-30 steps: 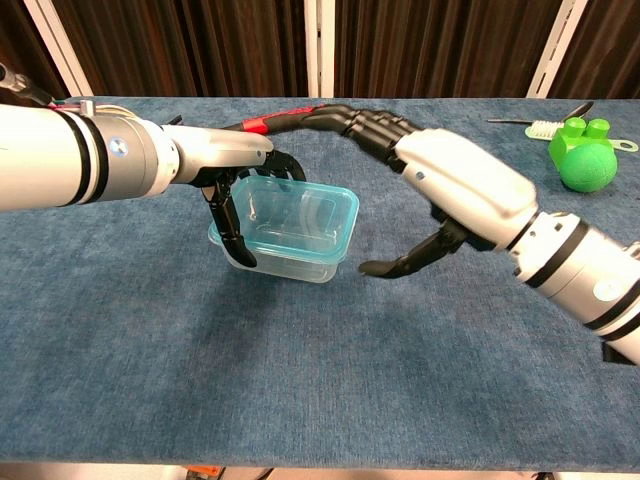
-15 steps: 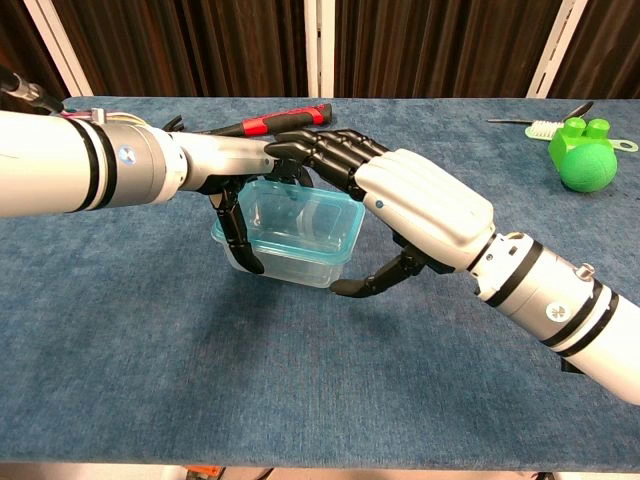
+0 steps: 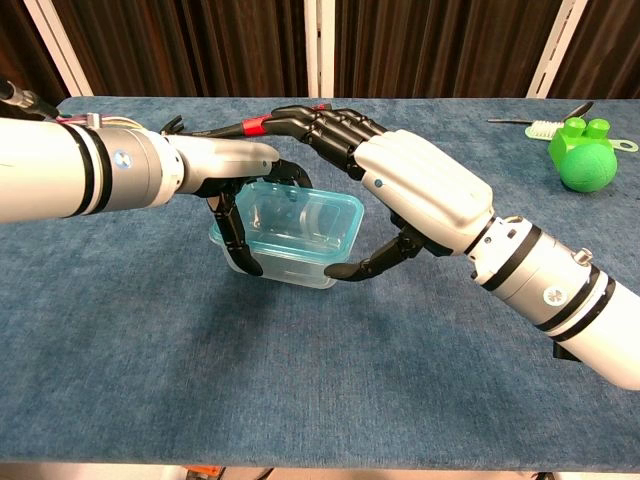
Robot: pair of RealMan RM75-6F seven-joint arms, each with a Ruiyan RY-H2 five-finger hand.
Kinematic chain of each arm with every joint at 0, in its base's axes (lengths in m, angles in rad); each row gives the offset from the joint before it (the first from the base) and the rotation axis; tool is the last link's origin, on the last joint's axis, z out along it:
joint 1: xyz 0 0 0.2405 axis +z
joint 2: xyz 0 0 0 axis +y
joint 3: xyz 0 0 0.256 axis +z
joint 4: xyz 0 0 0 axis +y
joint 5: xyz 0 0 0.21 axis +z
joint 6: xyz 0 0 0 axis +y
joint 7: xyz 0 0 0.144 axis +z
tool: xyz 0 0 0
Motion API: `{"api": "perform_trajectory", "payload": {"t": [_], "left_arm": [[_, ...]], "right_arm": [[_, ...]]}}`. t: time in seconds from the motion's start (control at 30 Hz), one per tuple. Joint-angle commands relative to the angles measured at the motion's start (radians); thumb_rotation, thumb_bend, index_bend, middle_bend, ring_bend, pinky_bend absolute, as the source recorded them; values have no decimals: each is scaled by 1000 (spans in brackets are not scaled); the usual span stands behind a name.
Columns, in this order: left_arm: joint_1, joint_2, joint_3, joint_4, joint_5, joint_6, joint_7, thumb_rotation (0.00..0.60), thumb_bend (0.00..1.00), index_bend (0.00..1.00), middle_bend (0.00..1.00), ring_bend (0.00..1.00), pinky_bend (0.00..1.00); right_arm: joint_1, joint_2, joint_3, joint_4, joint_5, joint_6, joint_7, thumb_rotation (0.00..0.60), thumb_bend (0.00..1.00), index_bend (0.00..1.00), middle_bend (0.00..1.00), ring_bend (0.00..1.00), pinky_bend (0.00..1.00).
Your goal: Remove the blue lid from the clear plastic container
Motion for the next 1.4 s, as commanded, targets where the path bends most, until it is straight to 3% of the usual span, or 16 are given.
{"api": "perform_trajectory", "payload": {"t": [0.03, 0.27, 0.67, 0.8, 1.03, 1.23, 1.4], "left_arm": [[1, 0, 0, -2, 3, 1, 0, 600, 0, 144, 181, 106, 151], [7, -5, 3, 1, 12, 11, 1, 600, 0, 144, 181, 106, 150], [22, -6, -1, 5, 36, 6, -17, 600, 0, 145, 177, 106, 149], [30, -4, -5, 6, 47, -1, -33, 600, 0, 143, 175, 106, 149], [46, 11, -13, 2, 74, -21, -72, 600, 0, 117, 168, 106, 149], [52, 14, -11, 9, 88, -30, -84, 600, 0, 112, 165, 106, 149], [60, 15, -12, 11, 106, -43, -104, 600, 0, 36, 138, 100, 147]], "right_arm": [[1, 4, -1, -6, 6, -3, -5, 600, 33, 0, 0, 0, 0], [8, 9, 3, -13, 11, 7, -22, 600, 62, 0, 0, 0, 0], [16, 8, 3, 14, 4, 47, -35, 600, 316, 2, 47, 0, 0], [17, 10, -6, 34, 1, 42, -52, 600, 395, 130, 128, 0, 0], [17, 1, -6, 61, 3, 65, -49, 600, 446, 324, 176, 0, 0], [22, 0, 3, 70, 11, 74, -51, 600, 513, 395, 193, 0, 0], [26, -4, -1, 79, 12, 69, -66, 600, 552, 448, 208, 0, 12]]}}
